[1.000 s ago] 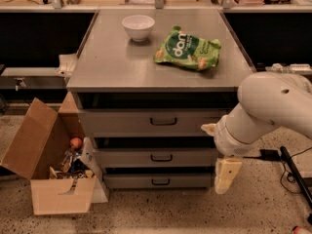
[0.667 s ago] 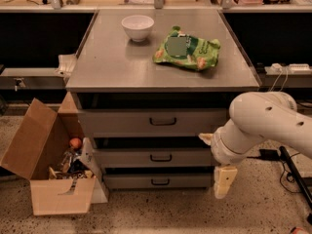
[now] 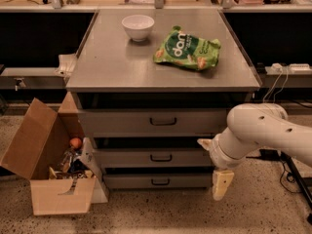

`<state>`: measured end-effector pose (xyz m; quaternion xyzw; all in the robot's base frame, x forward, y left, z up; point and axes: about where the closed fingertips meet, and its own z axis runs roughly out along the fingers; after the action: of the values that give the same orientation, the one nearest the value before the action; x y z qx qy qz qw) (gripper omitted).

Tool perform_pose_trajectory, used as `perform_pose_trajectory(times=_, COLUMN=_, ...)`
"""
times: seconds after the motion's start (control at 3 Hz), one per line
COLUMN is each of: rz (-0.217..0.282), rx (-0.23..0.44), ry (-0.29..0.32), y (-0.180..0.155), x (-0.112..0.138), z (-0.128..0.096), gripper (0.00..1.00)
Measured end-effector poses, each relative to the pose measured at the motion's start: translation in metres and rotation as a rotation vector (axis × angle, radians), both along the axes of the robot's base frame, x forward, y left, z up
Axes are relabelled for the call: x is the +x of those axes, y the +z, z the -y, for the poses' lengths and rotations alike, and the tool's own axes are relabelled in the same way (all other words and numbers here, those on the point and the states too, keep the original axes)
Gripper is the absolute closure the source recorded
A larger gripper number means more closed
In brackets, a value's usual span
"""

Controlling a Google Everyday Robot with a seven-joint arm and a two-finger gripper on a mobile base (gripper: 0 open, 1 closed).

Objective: Open middle drawer

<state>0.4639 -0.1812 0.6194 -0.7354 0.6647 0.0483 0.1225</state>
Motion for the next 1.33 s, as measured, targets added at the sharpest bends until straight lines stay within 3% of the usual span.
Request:
perform_pose_trajectory(times=0.33, rz=-0.006, rx=-0.001, ry=0.017, y=-0.022, x=0.003, z=0.002, gripper=0.0)
perform_pose_trajectory(times=0.67, rz=-0.007, rx=0.002, ry=0.056, y=-0.071, x=0.011, z=0.003, gripper=0.0)
perform_pose_trajectory(times=1.0, rz=0.006, rx=0.003, ry=0.067, y=-0.112, x=0.026, z=0.0, gripper=0.0)
perform_pose_trajectory(times=1.33, rz=0.039, rx=0.022, ry=0.041, y=-0.157, x=0.059, z=0.003, gripper=0.0)
